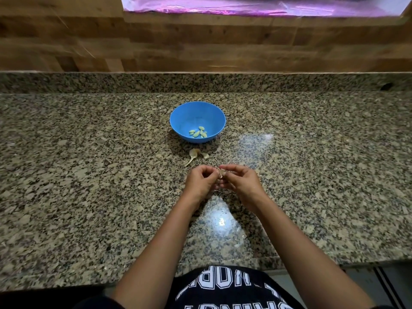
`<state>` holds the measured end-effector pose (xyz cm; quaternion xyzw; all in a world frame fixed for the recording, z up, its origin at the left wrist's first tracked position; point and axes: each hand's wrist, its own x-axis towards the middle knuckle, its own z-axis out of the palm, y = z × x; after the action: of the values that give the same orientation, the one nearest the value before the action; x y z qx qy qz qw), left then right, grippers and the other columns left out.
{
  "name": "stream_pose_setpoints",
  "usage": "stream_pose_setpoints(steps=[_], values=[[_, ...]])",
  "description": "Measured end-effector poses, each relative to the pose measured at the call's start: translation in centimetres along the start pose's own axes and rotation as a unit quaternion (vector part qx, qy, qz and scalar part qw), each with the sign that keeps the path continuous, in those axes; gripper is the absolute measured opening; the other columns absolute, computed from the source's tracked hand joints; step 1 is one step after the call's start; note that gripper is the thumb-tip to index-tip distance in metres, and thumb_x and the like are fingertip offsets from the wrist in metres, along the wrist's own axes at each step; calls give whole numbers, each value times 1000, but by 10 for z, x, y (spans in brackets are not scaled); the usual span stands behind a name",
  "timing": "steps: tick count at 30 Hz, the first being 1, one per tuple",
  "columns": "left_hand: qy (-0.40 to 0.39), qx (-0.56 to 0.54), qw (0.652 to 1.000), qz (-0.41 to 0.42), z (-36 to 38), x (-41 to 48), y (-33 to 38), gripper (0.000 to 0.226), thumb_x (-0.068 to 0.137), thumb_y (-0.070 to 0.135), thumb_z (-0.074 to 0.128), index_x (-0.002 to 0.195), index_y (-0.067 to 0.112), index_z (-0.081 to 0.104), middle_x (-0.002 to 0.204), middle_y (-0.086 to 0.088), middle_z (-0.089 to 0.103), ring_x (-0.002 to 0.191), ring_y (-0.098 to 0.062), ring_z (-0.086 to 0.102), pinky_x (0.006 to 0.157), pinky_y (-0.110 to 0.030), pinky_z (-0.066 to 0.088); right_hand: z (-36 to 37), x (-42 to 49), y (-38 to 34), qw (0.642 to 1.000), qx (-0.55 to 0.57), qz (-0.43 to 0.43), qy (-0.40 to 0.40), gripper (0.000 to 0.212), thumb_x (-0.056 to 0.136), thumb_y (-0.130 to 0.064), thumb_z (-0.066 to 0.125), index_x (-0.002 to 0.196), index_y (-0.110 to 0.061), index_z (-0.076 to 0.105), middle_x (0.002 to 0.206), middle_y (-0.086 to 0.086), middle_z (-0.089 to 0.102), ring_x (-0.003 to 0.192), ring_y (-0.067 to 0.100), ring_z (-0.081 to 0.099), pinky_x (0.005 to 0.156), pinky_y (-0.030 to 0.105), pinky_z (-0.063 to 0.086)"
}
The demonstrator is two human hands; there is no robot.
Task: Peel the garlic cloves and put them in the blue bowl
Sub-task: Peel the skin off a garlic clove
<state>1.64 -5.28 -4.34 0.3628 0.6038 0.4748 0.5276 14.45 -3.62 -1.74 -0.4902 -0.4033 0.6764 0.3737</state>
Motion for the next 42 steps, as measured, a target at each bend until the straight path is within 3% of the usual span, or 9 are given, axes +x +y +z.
stream_pose_setpoints(steps=[4,6,12,15,20,24,29,35,42], values=[[3,89,996,17,-2,-2,-1,5,91,14,59,86,12,58,78,-4,63,59,-12,57,48,-20,45,-3,1,3,999,34,9,25,12,89,7,52,97,2,60,78,14,64,64,19,61,62,24,56],[1,105,994,23,-4,-3,-1,4,90,13,59,86,13,57,79,-4,61,61,-11,56,44,-14,40,-6,2,4,998,49,14,39,14,89,5,53,102,5,58,79,15,66,65,21,61,62,26,56],[-8,70,998,-5,0,-2,1,11,92,22,58,96,12,59,85,-1,62,70,-12,62,64,-27,55,-13,2,6,999,2,3,50,11,82,0,64,93,3,64,82,13,66,72,27,62,73,36,55],[-6,-7,1000,-21,4,-1,2,14,90,23,61,89,9,59,81,-5,63,65,-14,61,52,-18,51,-11,-2,3,999,-36,-23,23,6,80,3,65,85,-1,66,79,10,68,67,19,62,70,31,55],[18,-56,998,-39,8,0,2,9,92,13,58,87,6,61,79,-8,62,63,-13,58,51,-16,49,-5,-4,2,996,-51,-66,37,6,81,5,64,85,2,67,77,10,69,62,12,67,59,21,54],[48,-200,973,-104,16,-3,8,8,93,4,52,92,0,60,79,-8,58,65,-12,53,53,-18,49,2,-1,8,991,-70,-87,77,9,83,3,64,83,-5,68,84,13,69,75,20,68,69,27,57],[44,-256,955,-141,17,-3,12,9,93,1,51,91,-1,60,73,-7,58,57,-11,52,48,-18,48,3,2,13,992,-34,-78,95,9,84,3,62,88,-4,67,88,14,68,80,22,66,72,28,56],[55,-73,994,-52,10,0,9,8,91,10,59,86,5,62,77,-10,63,55,-11,59,48,-16,48,0,0,2,989,139,23,49,13,89,6,52,95,5,63,85,16,63,70,19,61,66,27,57],[57,131,988,61,3,-5,8,17,86,7,64,101,16,67,94,0,68,83,-11,65,69,-20,55,-2,-1,-3,978,190,83,11,13,92,5,47,98,6,58,90,19,61,74,22,62,70,30,57]])
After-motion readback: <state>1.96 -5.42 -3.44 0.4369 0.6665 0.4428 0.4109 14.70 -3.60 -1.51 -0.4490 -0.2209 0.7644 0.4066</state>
